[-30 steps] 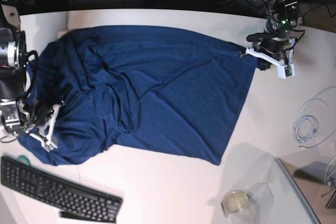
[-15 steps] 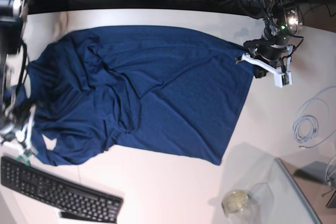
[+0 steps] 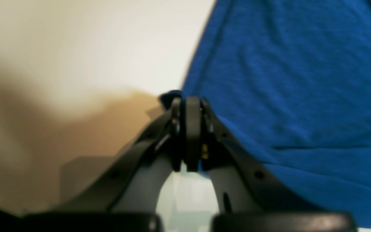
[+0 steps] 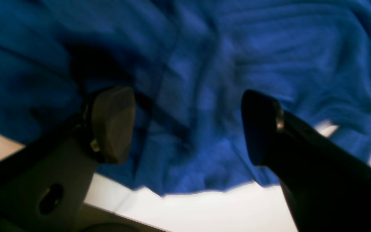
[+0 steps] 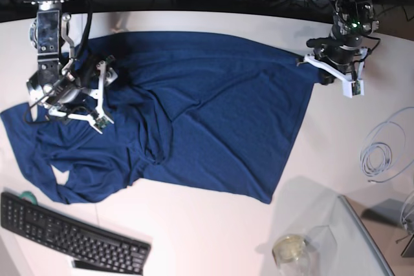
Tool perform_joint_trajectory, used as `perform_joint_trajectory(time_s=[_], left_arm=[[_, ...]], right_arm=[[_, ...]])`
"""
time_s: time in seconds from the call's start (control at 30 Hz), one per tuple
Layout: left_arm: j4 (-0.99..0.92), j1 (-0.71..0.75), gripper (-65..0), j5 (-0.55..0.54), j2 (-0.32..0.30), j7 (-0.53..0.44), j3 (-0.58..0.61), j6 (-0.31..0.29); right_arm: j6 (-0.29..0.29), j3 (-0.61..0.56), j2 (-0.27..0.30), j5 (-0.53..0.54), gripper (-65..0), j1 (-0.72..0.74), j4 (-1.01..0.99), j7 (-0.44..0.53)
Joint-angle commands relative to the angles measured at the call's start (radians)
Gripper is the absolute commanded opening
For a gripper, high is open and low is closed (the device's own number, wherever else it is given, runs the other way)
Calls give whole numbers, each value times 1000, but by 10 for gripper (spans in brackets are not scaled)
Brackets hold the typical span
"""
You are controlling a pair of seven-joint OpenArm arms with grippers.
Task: Layout the t-shirt on the table in an organized manner, then fold the t-shirt properly
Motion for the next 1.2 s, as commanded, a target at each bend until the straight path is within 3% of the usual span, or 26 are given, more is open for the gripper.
perform_joint_trajectory(time_s=[0.0,0.13,0.17,0.23,0.3,0.33,0.43,0.63,0.87,1.17], left_arm=[[24,1,-650,-7,-2,-20,-4,-7],[21,4,-650,-7,-4,-20,-10,-7],[23,6,-650,-7,-4,-20,-10,-7],[23,6,-650,-7,-4,-20,-10,-7],[23,6,-650,-7,-4,-20,-10,-7],[23,6,-650,-7,-4,-20,-10,-7],[23,6,-650,-5,-4,-20,-10,-7],[23,7,-650,-5,-4,-20,-9,-7],[24,19,-650,-5,-4,-20,-10,-7],[24,19,-650,-5,-4,-20,-4,-7]], right_arm=[[-2,7,18,-12,-176,24,-3,5],[-2,4,17,-7,-204,41,-80,17],[-2,4,17,-6,-257,41,-89,29],[-2,7,17,-6,-422,40,-91,34],[-2,10,17,-6,-626,34,-78,14],[-2,10,17,-6,-650,23,-59,8],[-2,10,18,-6,-624,-34,64,2],[-2,10,28,-6,-635,-112,227,-139],[-2,10,47,-6,-632,-256,360,-150],[-2,46,44,-6,-627,-333,322,-141]])
